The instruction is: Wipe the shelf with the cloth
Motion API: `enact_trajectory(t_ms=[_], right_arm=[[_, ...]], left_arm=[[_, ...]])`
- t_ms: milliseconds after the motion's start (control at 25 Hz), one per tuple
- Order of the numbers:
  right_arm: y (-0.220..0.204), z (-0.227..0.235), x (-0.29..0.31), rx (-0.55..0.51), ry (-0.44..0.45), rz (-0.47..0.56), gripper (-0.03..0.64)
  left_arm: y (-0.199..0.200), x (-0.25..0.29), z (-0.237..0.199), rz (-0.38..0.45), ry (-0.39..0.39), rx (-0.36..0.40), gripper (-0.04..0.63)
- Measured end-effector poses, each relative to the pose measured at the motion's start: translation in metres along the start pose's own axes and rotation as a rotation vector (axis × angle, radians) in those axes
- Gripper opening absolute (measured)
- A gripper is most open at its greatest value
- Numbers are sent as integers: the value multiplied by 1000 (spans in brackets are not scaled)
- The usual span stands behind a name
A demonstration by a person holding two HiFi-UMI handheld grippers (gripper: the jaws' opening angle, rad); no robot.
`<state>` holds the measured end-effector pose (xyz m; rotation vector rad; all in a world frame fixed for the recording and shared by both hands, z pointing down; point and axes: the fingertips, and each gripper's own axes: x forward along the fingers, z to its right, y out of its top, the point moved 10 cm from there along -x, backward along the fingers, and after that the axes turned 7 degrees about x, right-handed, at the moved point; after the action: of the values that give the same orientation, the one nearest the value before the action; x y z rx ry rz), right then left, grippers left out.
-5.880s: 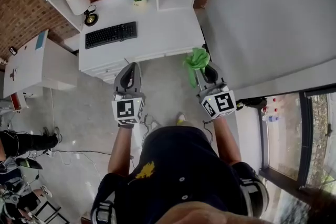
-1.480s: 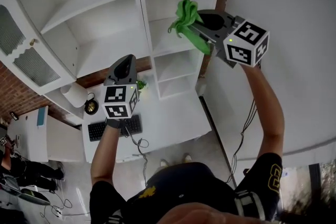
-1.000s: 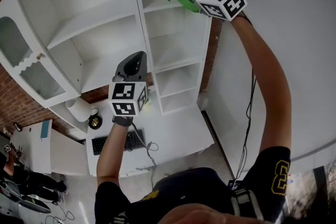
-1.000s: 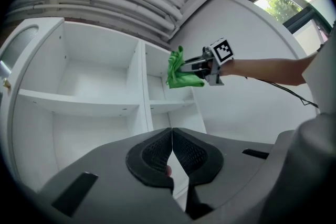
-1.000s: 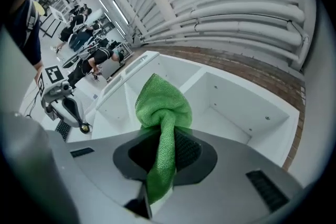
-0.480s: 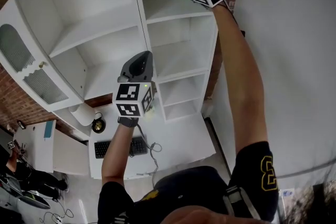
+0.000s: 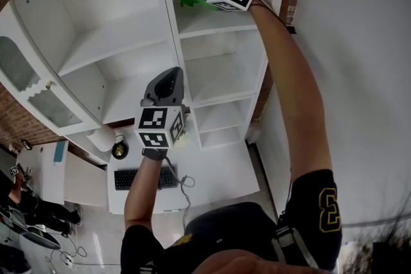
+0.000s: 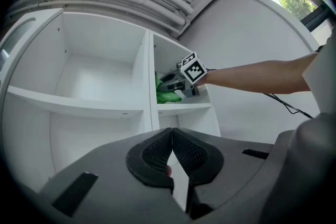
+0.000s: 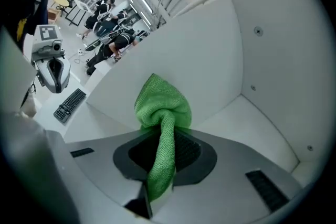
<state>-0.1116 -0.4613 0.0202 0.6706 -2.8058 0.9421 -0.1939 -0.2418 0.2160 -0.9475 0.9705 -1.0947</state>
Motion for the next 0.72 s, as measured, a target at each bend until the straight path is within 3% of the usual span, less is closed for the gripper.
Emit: enact_trajectory(t_ms=[200, 720], right_arm=[[-9, -4, 26, -37, 84, -75, 46], [-9, -11, 59, -107, 149, -157, 46]], left_arm=[[10, 9, -4, 8, 10, 19, 18], [-1, 17, -3, -10, 0, 21, 18]])
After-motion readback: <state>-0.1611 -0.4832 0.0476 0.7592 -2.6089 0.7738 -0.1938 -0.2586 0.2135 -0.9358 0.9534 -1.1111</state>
